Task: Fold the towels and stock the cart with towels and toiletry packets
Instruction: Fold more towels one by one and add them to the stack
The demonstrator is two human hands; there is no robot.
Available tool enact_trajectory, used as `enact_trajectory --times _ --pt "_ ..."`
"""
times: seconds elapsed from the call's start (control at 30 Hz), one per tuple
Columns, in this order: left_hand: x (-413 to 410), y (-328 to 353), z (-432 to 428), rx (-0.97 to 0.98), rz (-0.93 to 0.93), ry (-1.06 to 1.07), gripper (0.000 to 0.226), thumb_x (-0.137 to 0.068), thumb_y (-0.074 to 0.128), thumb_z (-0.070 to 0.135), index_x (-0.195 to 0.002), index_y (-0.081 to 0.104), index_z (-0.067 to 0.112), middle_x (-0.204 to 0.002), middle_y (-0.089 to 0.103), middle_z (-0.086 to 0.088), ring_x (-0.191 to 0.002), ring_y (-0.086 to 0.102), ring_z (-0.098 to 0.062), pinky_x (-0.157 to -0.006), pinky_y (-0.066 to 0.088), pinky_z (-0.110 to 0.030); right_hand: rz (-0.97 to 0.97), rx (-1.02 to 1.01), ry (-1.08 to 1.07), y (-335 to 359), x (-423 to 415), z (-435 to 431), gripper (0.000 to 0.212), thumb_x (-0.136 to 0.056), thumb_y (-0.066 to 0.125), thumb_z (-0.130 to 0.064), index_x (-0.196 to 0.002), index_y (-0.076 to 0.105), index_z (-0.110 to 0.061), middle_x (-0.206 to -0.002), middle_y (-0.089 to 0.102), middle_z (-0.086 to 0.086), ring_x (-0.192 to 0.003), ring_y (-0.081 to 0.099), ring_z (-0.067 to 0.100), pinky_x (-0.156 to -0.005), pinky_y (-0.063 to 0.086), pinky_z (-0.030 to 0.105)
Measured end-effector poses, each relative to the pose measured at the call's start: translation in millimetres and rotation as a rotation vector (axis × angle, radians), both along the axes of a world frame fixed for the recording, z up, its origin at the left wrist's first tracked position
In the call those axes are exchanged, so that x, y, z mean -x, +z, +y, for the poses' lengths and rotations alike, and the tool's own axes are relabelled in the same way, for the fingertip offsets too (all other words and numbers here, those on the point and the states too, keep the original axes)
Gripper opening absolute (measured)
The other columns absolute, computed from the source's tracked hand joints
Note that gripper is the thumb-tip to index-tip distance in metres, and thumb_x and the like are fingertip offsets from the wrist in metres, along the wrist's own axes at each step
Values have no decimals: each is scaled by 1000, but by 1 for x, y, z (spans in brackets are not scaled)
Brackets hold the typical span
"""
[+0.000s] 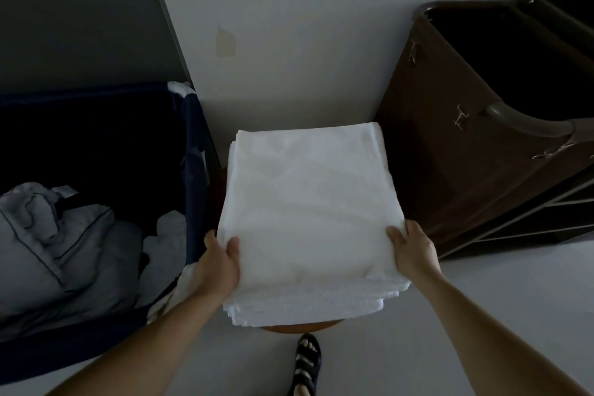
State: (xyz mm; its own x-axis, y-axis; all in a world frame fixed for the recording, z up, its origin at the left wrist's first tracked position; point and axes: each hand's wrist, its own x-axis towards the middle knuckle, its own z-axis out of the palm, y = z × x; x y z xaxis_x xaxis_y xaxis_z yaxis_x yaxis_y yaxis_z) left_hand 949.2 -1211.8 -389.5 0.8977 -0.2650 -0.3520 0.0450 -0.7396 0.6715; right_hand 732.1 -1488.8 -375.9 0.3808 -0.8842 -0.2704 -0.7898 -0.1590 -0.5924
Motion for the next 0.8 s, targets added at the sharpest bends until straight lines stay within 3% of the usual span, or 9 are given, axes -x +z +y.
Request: enact_trajectory --times 0.1,0.2,0.27,0.37,0.43,0.47,0.57,0.67,0.8 --pt "-2 5 -6 -84 1 -79 43 -105 37 34 -137 32 7 -124 59 -24 -106 59 -41 -86 46 -40 77 83 46 10 -5 -1 37 -100 50 -44 -119 51 -13 -117 61 12 -101 59 34 -84 48 43" --pt "-7 11 -3 -137 -10 -159 47 -105 37 29 -144 24 6 -112 63 -20 -85 59 -32 -77 46 -38 293 271 145 19 -12 2 60 -97 48 -51 -145 33 -19 -141 44 10 -119 53 35 -93 45 45" --pt "-8 13 2 -215 -4 -226 57 -105 35 28 -152 10 8 -106 64 -15 -77 58 -24 -72 44 -34 313 451 283 25 -22 6 75 -93 42 -63 -153 16 -27 -157 22 4 -138 33 30 -108 36 49" --pt "-9 23 -3 -390 -71 -382 66 -101 39 28 -154 3 15 -128 55 -16 -99 61 -30 -83 51 -39 338 462 559 20 -42 17 80 -86 8 -84 -154 -6 -44 -164 -15 -9 -152 -12 22 -121 7 51" --pt "-13 30 -22 -512 -275 -479 72 -98 38 47 -153 1 19 -149 29 -14 -128 45 -36 -98 46 -47 400 365 679 6 -51 23 83 -80 -3 -88 -151 -15 -48 -162 -27 -10 -148 -30 20 -121 -9 55" --pt "-14 32 -35 -542 -391 -546 78 -95 30 59 -154 -7 22 -159 9 -11 -143 23 -38 -108 35 -53 430 319 710 -2 -53 25 82 -78 -3 -89 -150 -18 -50 -161 -31 -10 -146 -34 20 -119 -13 56" --pt "-17 22 -65 -546 -491 -775 85 -85 5 76 -149 -31 31 -156 -39 -1 -144 -35 -34 -116 -2 -63 439 269 732 -18 -52 22 80 -73 -6 -92 -141 -30 -57 -152 -44 -14 -143 -39 19 -118 -15 58" --pt "-14 -12 -61 -513 -378 -828 84 -81 0 82 -147 -31 40 -155 -42 2 -140 -42 -30 -116 -11 -64 412 271 750 -24 -47 22 79 -69 -7 -95 -136 -34 -61 -144 -52 -20 -141 -42 16 -117 -19 57" --pt "1 -42 -45 -489 -411 -786 82 -78 -10 84 -142 -39 42 -153 -46 4 -139 -43 -30 -114 -14 -63 452 318 767 -35 -37 32 80 -76 0 -90 -141 -33 -56 -152 -45 -13 -141 -43 18 -117 -17 57"
